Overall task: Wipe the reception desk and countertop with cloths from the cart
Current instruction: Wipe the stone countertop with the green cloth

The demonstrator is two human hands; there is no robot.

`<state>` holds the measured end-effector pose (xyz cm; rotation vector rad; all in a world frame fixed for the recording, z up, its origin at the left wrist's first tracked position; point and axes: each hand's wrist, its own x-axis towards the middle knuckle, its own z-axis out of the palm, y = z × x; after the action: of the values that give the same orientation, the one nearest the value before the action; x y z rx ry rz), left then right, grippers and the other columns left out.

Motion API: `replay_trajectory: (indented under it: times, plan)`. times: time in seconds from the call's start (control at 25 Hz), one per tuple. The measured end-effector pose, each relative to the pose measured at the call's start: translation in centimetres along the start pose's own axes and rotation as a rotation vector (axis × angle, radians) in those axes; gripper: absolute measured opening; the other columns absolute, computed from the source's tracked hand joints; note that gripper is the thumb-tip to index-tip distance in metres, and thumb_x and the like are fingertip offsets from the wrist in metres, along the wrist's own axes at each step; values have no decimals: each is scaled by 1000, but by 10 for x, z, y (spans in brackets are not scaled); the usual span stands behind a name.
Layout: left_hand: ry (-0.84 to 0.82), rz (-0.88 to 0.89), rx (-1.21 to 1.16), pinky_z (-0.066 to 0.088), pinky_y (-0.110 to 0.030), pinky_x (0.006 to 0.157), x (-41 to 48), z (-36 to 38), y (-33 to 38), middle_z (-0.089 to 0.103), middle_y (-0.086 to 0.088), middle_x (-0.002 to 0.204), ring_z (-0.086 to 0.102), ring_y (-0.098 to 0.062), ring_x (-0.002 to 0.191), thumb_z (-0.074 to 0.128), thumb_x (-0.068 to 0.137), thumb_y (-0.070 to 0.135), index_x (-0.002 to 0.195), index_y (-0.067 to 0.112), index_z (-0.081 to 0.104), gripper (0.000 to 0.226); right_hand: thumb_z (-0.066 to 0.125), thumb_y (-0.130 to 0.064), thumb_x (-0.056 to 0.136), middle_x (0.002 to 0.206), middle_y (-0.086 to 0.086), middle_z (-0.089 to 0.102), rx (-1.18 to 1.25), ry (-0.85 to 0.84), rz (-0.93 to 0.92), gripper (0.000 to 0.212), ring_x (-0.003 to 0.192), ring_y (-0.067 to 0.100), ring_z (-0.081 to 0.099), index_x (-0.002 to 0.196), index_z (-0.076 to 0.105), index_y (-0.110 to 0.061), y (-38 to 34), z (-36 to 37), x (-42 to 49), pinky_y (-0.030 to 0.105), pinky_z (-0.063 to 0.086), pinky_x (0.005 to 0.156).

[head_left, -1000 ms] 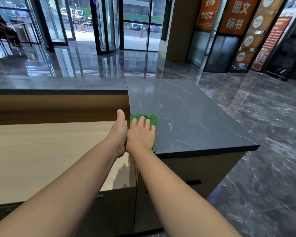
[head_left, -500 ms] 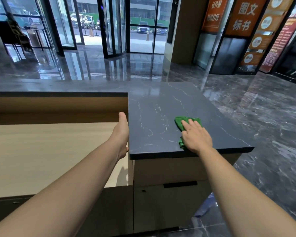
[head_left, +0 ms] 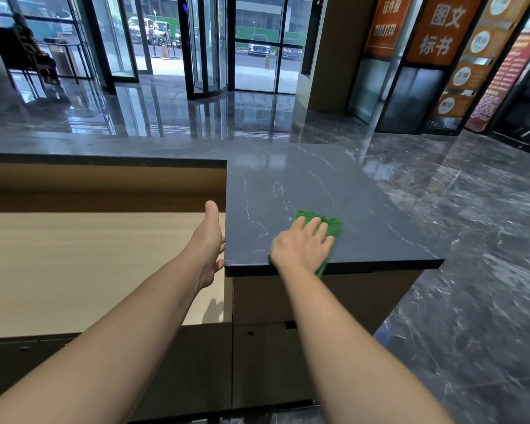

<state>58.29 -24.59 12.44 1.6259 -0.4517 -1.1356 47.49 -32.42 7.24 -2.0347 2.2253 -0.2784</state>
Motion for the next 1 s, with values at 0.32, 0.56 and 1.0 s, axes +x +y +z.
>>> replay_trajectory:
  times: [0.32,0.56,1.0]
  plan:
    - [2,-59,-88,41,-35,84,1,1,2,54,-10,131,54,-26,106,17,96,64,141,11,40,74,46,-33,97,163,5,8,25,-164,-677,62,150,25,4,153,20,-23,-48,4,-46,43,8,121]
    - [57,-48,-32,45,-34,81,0,4,2,53,-15,133,56,-25,117,17,92,69,148,17,28,77,28,-28,100,164,-3,7,-8,-192,-622,55,150,16,6,154,19,-29,37,-15,12,37,11,121]
    - [-7,9,8,44,-36,103,-1,2,-9,52,-11,136,53,-23,120,21,90,73,146,17,32,80,27,-21,97,164,5,1,76,-194,-231,60,151,25,-1,155,14,-17,15,-12,6,44,1,121]
